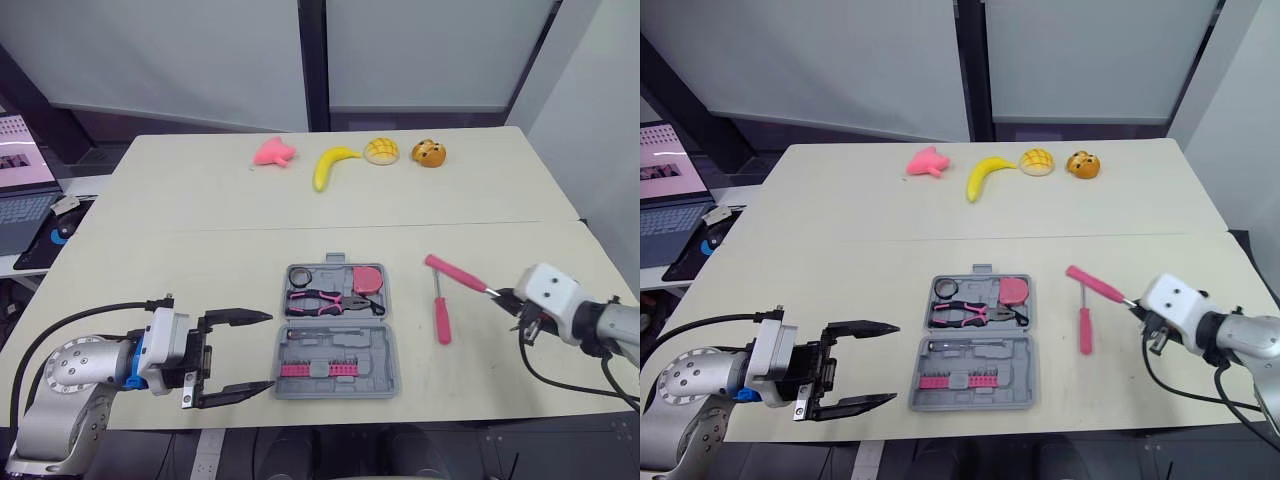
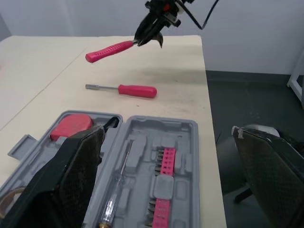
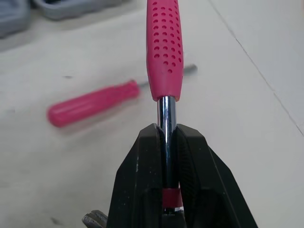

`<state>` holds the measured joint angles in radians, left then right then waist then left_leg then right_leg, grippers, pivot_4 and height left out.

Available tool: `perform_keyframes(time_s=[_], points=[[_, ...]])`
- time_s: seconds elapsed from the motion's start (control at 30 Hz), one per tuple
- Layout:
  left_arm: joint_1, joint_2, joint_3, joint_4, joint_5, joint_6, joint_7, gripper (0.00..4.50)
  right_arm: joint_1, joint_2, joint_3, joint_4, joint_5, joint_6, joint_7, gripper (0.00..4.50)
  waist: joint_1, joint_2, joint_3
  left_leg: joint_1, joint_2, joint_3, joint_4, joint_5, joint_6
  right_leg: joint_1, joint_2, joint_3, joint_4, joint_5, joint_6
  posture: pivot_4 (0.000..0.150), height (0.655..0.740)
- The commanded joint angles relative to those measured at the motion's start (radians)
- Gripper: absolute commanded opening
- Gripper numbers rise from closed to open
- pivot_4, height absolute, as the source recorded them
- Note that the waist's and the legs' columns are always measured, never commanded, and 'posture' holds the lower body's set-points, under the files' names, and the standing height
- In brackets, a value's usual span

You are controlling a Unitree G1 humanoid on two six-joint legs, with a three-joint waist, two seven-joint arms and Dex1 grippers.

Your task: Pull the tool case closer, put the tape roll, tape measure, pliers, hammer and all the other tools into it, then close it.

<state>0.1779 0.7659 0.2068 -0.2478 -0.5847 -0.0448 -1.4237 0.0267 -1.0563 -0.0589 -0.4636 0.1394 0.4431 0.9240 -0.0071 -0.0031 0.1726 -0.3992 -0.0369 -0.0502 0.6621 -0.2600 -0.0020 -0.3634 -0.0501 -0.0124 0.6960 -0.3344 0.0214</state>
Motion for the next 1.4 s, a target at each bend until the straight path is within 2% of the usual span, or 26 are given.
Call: perform_keyframes(time_s=[0.03, 0.2, 0.33, 0.6, 0.93, 1.4], points=[[-0.002, 0.035, 0.010, 0.045, 0.044, -0.045, -0.029, 4.50, -0.070, -0.065, 0.080, -0.125, -0.003, 0.070, 0.079, 0.21, 0.002, -0.002, 0.001, 0.000, 0.000, 0.000, 0.000, 0.000, 0.000, 0.000, -0.001, 0.000, 0.000, 0.000, 0.000, 0.150, 0.7193], [-0.032, 0.107, -0.027, 0.078, 0.114, 0.007, -0.020, 4.50, -0.236, -0.050, 0.296, -0.207, -0.056, 0.222, 0.114, 0.21, 0.006, -0.004, 0.002, 0.000, -0.001, -0.001, 0.000, 0.000, 0.000, -0.001, -0.002, 0.000, 0.000, 0.000, 0.000, 0.150, 0.7193], [-0.067, 0.141, -0.051, 0.053, 0.139, 0.073, 0.014, 4.50, -0.393, 0.034, 0.470, -0.203, -0.122, 0.305, 0.119, 0.21, 0.003, -0.005, 0.003, -0.001, -0.001, -0.001, 0.000, 0.000, 0.000, -0.002, -0.002, 0.000, 0.000, 0.000, 0.000, 0.150, 0.7193], [-0.039, 0.185, -0.044, -0.015, 0.155, 0.128, 0.048, 4.50, -0.551, 0.191, 0.705, -0.172, -0.248, 0.370, 0.107, 0.21, -0.004, -0.006, 0.003, -0.004, -0.002, 0.000, 0.000, 0.000, 0.000, -0.006, -0.002, 0.000, 0.000, 0.000, 0.000, 0.150, 0.7193], [0.036, 0.223, -0.009, -0.052, 0.177, 0.137, 0.076, 4.50, -0.616, 0.336, 0.823, -0.065, -0.326, 0.367, 0.090, 0.21, -0.007, -0.007, 0.003, -0.004, -0.002, -0.001, 0.000, 0.000, 0.000, -0.006, -0.003, 0.000, 0.001, 0.000, 0.000, 0.150, 0.7193], [0.050, 0.232, 0.002, -0.076, 0.180, 0.160, 0.120, 4.50, -0.615, 0.449, 0.853, 0.049, -0.373, 0.318, 0.075, 0.21, -0.012, -0.008, 0.002, -0.004, -0.002, -0.001, 0.000, 0.000, 0.000, -0.007, -0.002, 0.000, 0.002, 0.000, 0.000, 0.150, 0.7193]])
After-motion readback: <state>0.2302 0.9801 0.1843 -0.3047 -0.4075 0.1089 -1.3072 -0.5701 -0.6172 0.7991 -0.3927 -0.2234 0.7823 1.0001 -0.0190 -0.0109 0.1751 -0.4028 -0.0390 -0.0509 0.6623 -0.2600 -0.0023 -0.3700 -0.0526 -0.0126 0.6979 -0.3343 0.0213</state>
